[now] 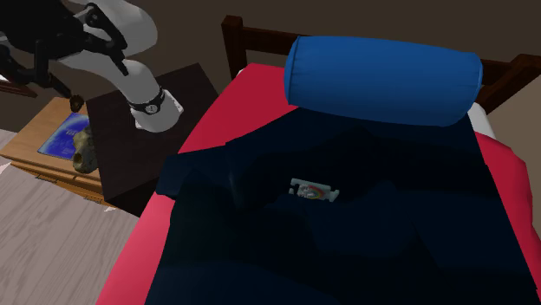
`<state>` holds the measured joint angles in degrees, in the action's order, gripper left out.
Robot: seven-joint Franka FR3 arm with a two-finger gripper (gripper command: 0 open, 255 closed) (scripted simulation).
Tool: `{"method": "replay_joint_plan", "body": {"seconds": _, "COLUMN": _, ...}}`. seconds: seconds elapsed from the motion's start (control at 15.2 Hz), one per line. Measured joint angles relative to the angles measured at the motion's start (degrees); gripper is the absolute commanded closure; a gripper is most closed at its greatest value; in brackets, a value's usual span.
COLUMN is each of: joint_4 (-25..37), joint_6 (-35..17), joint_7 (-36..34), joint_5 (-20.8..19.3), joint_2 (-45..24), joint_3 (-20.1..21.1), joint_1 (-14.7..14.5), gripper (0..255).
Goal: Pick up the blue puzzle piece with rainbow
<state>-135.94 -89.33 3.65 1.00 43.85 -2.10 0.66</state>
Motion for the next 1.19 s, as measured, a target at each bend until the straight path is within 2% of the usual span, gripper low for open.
{"method": "replay_joint_plan", "body": {"seconds": 0.2, "joint_4": -0.3, "joint_6": -2.4, "joint_7": 0.4, "joint_5": 0.4, "joint_2": -1.9, "joint_3": 0.5, "joint_1": -0.7, "gripper": 0}}
{"method": "replay_joint_plan", "body": {"seconds": 0.79, "joint_4": -1.9, "joint_6": -18.4, "joint_7": 3.9, "joint_5": 2.1, "joint_2": -14.1, "joint_3": 3.6, "joint_1": -5.3, "gripper": 0}}
{"method": "replay_joint_plan", "body": {"seconds": 1.19, "joint_4": 0.3, "joint_6": -28.4, "joint_7": 5.6, "joint_5": 2.8, "joint_2": -24.7, "joint_3": 6.3, "joint_1": -8.2, "gripper": 0}}
